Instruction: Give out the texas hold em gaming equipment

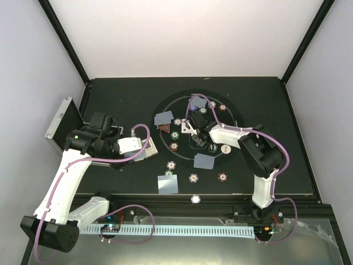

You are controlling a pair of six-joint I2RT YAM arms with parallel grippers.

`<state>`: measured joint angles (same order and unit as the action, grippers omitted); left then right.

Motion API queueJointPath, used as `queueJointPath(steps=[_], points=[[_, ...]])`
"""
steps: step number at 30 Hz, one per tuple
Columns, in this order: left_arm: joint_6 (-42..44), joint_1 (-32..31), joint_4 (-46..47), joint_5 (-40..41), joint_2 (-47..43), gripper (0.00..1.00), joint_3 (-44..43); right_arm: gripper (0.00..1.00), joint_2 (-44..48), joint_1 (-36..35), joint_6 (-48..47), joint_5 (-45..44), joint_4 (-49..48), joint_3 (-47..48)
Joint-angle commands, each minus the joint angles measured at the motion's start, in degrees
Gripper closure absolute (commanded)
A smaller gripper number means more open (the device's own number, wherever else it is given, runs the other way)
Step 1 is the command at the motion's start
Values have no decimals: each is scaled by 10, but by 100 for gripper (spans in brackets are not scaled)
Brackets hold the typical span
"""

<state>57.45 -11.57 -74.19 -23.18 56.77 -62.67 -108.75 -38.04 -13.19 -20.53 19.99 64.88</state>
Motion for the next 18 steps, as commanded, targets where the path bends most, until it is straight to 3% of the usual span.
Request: queueJointPath(steps=[1, 7, 11, 15, 18], points=[[14, 6, -15, -14, 3, 98, -25, 44, -35, 21, -13, -29, 3, 20], [14, 6, -15, -14, 3, 98, -23, 44, -56, 28, -10, -38, 10, 53], [14, 7, -16, -15, 2, 98, -22, 44, -3, 28, 20, -4, 14, 46], [13, 7, -19, -19, -2, 98, -23, 22, 112, 27, 85, 43, 2, 24], [13, 7, -18, -18, -6, 98, -19, 1, 198, 31, 184, 59, 2, 31]])
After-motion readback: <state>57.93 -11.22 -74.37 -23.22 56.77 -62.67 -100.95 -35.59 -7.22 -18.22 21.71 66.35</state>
